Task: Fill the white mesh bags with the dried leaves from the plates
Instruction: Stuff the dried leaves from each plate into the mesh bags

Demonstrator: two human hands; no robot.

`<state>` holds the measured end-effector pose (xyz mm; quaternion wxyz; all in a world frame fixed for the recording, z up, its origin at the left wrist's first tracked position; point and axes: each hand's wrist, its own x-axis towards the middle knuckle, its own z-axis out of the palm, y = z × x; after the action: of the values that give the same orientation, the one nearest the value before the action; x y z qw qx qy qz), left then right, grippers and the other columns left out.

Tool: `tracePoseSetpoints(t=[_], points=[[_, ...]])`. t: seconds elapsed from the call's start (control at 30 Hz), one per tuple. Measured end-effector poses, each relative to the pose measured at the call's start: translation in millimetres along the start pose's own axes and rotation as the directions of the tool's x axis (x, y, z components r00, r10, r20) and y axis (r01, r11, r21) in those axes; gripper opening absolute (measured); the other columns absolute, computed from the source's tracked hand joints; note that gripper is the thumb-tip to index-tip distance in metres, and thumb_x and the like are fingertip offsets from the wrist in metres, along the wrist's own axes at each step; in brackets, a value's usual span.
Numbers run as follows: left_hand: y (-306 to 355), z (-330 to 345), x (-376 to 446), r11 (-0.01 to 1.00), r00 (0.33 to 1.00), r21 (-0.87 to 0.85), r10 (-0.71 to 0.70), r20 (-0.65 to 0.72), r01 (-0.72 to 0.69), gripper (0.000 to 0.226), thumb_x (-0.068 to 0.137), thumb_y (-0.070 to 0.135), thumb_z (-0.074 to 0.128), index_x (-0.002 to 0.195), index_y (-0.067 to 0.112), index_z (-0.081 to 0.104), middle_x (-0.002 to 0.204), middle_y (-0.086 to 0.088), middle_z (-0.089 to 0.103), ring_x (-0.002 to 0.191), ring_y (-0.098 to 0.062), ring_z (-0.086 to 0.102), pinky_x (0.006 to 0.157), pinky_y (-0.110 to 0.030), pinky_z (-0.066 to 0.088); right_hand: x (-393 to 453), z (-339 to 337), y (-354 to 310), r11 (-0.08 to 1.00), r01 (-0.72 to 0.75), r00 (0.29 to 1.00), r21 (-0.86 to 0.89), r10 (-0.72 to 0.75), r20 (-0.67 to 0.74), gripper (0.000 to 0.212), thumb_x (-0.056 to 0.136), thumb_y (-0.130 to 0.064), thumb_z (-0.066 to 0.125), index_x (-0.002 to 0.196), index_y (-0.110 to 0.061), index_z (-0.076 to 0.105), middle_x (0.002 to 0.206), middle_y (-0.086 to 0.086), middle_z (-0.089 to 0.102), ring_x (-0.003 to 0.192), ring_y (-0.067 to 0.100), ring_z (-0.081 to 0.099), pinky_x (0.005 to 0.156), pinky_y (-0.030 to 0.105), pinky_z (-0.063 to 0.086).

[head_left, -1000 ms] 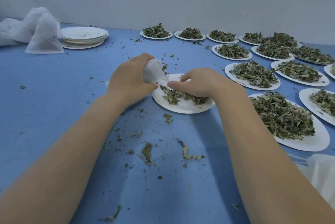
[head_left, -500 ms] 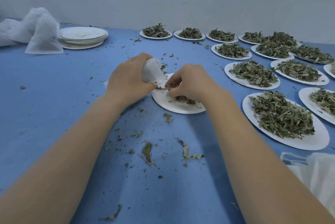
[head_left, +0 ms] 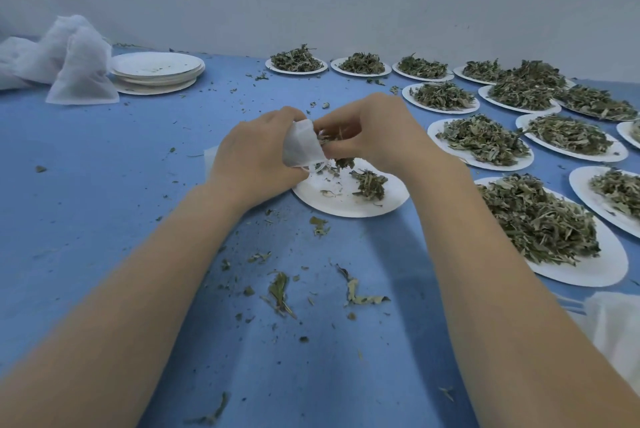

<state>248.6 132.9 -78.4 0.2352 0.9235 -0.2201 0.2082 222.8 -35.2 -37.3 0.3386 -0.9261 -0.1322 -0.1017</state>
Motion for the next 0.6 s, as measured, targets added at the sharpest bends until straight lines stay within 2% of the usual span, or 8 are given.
tracePoseSetpoints(t=[0.2, 0.3, 0.37, 0.43, 0.47, 0.5, 0.53, 0.6], points=[[7, 4, 0, 0.992, 1.000, -0.120, -0.029, 0.002, 0.029, 0.061, 0.066, 0.031, 0.075, 0.121, 0.023, 0.049, 0.109, 0.001, 0.060, 0.095, -0.022, 0.054, 0.075, -0.032, 0.044, 3, 5, -4, 0.993, 0.024, 0.995, 0.112, -0.013, -0.095, 0.020, 0.070, -0.007, 0.074, 0.078, -0.021, 0.062, 0.069, -0.009, 0.067, 0.061, 0.001, 0.059, 0.061, 0.013, 0.049], [10, 2, 0, 0.977, 0.998, -0.210, -0.051, -0.020, 0.046, 0.060, 0.064, 0.033, 0.073, 0.119, 0.022, 0.051, 0.109, 0.000, 0.061, 0.096, -0.023, 0.056, 0.080, -0.040, 0.048, 2, 6, -5, 0.994, 0.003, 0.998, 0.110, 0.003, -0.057, 0.010, 0.075, -0.015, 0.074, 0.076, -0.023, 0.070, 0.062, -0.012, 0.063, 0.052, -0.006, 0.052, 0.054, 0.008, 0.041], [9, 2, -1, 0.968, 0.997, -0.243, -0.067, -0.041, 0.055, 0.057, 0.065, 0.035, 0.074, 0.116, 0.023, 0.052, 0.106, -0.001, 0.062, 0.094, -0.023, 0.057, 0.079, -0.042, 0.049, 0, 3, -5, 0.993, -0.008, 1.000, 0.115, 0.006, 0.019, 0.006, 0.081, -0.018, 0.068, 0.083, -0.015, 0.073, 0.065, 0.003, 0.065, 0.052, -0.001, 0.048, 0.053, 0.011, 0.038], [8, 2, -2, 0.964, 0.996, -0.258, -0.076, -0.051, 0.060, 0.055, 0.066, 0.038, 0.075, 0.114, 0.023, 0.053, 0.103, -0.001, 0.062, 0.092, -0.022, 0.057, 0.078, -0.042, 0.050, -2, -2, -5, 0.987, -0.011, 0.993, 0.158, -0.008, 0.120, 0.021, 0.087, -0.015, 0.057, 0.097, 0.000, 0.068, 0.092, 0.023, 0.065, 0.065, 0.018, 0.058, 0.065, 0.023, 0.049], [8, 1, -2, 0.964, 0.996, -0.260, -0.078, -0.052, 0.062, 0.054, 0.067, 0.040, 0.074, 0.114, 0.024, 0.053, 0.102, 0.000, 0.062, 0.091, -0.022, 0.056, 0.077, -0.042, 0.050, -3, -4, -6, 0.978, -0.027, 0.986, 0.206, -0.008, 0.166, 0.023, 0.087, -0.009, 0.052, 0.101, 0.001, 0.066, 0.103, 0.026, 0.063, 0.083, 0.031, 0.063, 0.082, 0.036, 0.053], [7, 1, -2, 0.963, 0.995, -0.261, -0.081, -0.052, 0.065, 0.054, 0.066, 0.041, 0.074, 0.113, 0.024, 0.053, 0.100, 0.001, 0.062, 0.091, -0.021, 0.056, 0.076, -0.041, 0.050, -3, -5, -7, 0.968, -0.042, 0.980, 0.248, -0.009, 0.200, 0.028, 0.085, -0.003, 0.047, 0.102, -0.002, 0.068, 0.109, 0.026, 0.062, 0.100, 0.039, 0.058, 0.094, 0.047, 0.048], [7, 1, -2, 0.963, 0.995, -0.260, -0.083, -0.054, 0.066, 0.054, 0.066, 0.041, 0.073, 0.113, 0.024, 0.053, 0.099, 0.001, 0.061, 0.090, -0.021, 0.055, 0.075, -0.040, 0.050, -3, -6, -7, 0.961, -0.047, 0.975, 0.273, -0.015, 0.221, 0.037, 0.082, 0.003, 0.043, 0.102, -0.011, 0.071, 0.109, 0.022, 0.064, 0.108, 0.040, 0.055, 0.099, 0.051, 0.043], [7, 0, -2, 0.964, 0.995, -0.257, -0.077, -0.058, 0.060, 0.055, 0.066, 0.039, 0.074, 0.114, 0.024, 0.053, 0.098, 0.001, 0.061, 0.090, -0.021, 0.055, 0.075, -0.038, 0.049, -5, -6, -6, 0.963, -0.029, 0.978, 0.269, -0.029, 0.209, 0.047, 0.080, 0.008, 0.045, 0.100, -0.025, 0.072, 0.102, 0.008, 0.072, 0.104, 0.027, 0.062, 0.098, 0.042, 0.046]])
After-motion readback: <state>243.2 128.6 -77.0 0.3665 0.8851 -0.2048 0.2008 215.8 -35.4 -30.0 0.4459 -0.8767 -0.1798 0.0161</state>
